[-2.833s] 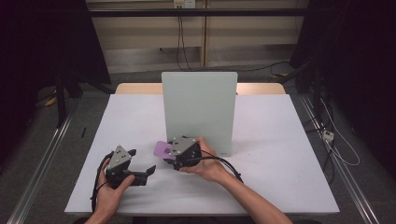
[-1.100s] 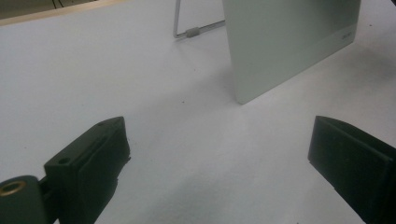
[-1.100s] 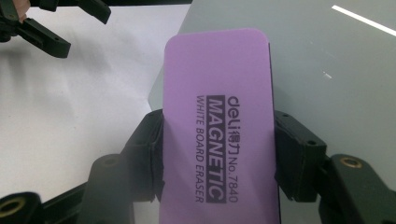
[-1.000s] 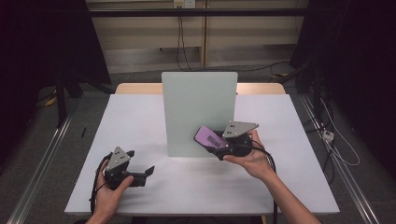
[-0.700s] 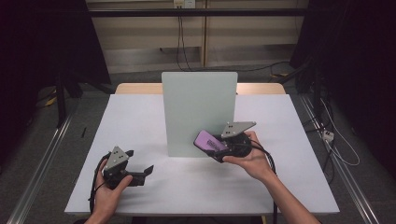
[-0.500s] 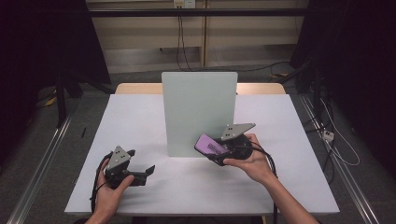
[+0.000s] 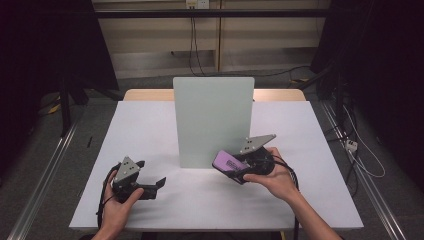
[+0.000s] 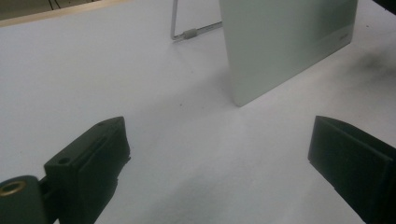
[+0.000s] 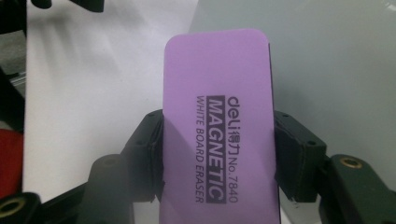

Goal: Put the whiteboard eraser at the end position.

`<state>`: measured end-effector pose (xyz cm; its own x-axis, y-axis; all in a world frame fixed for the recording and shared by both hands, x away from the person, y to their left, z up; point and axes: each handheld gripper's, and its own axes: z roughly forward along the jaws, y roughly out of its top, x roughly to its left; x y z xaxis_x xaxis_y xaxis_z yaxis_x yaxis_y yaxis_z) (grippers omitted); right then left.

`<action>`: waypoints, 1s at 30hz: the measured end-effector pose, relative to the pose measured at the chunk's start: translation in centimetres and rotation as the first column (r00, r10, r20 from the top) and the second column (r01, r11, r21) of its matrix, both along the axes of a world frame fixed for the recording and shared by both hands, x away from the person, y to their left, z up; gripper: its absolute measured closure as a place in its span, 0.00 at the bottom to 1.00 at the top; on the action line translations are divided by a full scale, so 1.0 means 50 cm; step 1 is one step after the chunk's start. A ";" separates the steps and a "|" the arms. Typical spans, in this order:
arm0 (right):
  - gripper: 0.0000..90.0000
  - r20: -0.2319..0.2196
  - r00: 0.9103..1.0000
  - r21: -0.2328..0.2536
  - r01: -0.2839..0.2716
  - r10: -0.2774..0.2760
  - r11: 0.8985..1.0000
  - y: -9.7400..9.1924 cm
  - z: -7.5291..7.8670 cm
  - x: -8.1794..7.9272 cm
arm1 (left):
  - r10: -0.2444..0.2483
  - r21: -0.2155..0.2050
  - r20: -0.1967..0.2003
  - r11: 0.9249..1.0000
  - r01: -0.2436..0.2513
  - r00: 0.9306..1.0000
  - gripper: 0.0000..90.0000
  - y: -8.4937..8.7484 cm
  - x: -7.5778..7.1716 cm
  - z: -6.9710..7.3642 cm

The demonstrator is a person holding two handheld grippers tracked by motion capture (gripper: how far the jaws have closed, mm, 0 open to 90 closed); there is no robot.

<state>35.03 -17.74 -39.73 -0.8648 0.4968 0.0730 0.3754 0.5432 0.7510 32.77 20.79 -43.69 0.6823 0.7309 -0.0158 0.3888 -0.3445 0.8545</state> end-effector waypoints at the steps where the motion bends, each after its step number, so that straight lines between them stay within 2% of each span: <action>1: 0.46 -0.007 1.000 -0.003 -0.002 0.002 1.000 0.002 -0.001 -0.001 | -0.001 0.000 0.000 1.000 0.001 1.000 0.06 0.000 0.000 0.000; 4: 0.46 -0.028 0.999 -0.012 -0.020 0.020 1.000 0.010 -0.004 -0.005 | 0.001 -0.006 -0.001 1.000 -0.001 1.000 0.06 0.000 -0.001 0.000; 10: 0.46 -0.037 0.997 -0.043 -0.063 0.061 0.997 0.030 -0.001 -0.016 | 0.007 -0.009 0.000 1.000 -0.007 1.000 0.06 0.001 -0.001 0.000; 16: 0.46 -0.044 0.996 -0.062 -0.076 0.074 0.995 0.045 0.000 -0.025 | 0.005 -0.008 -0.002 1.000 -0.005 1.000 0.06 0.001 -0.001 -0.001; 25: 0.46 -0.079 0.992 -0.079 -0.105 0.099 0.991 0.065 -0.007 -0.028 | 0.011 -0.012 -0.002 1.000 -0.011 1.000 0.06 0.003 0.000 0.001; 30: 0.46 -0.082 0.990 -0.110 -0.127 0.118 0.986 0.080 -0.016 -0.028 | 0.010 -0.011 -0.003 1.000 -0.010 1.000 0.06 0.003 0.001 0.000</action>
<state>33.66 -13.73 -40.52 -0.9138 0.3962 0.0891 0.3539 0.6692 0.6534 32.82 20.92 -43.68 0.6753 0.7371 -0.0257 0.3941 -0.3312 0.8573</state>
